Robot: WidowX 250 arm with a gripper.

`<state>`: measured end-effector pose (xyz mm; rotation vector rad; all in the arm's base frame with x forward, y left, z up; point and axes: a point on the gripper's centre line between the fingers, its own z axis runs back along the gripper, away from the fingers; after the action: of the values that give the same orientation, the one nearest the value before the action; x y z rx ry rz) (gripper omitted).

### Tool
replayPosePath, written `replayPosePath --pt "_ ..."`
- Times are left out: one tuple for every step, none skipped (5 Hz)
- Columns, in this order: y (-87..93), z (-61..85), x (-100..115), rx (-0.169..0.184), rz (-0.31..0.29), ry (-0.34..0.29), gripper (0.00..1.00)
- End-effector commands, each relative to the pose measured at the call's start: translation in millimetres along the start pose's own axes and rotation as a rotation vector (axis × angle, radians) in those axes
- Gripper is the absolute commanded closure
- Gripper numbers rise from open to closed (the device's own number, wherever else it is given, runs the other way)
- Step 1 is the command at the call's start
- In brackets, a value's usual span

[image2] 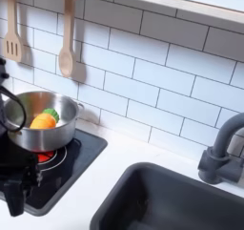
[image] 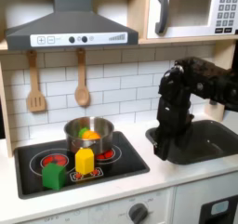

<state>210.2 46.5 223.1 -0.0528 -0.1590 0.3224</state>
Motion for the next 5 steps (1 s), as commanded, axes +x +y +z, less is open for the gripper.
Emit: replayPosePath --pt "0.0 -4.9 38.4 -0.034 0.021 -0.031 0.0" --pt "2.0 -7.8 55.9 -0.064 0.038 -0.045 0.0" --pt "7.9 -6.7 71.5 -0.094 0.064 -0.068 0.0" --pt "12.2 -0.3 78.2 -0.132 0.087 -0.102 0.0" --pt "13.1 12.8 80.3 -0.176 0.078 -0.163 0.0"
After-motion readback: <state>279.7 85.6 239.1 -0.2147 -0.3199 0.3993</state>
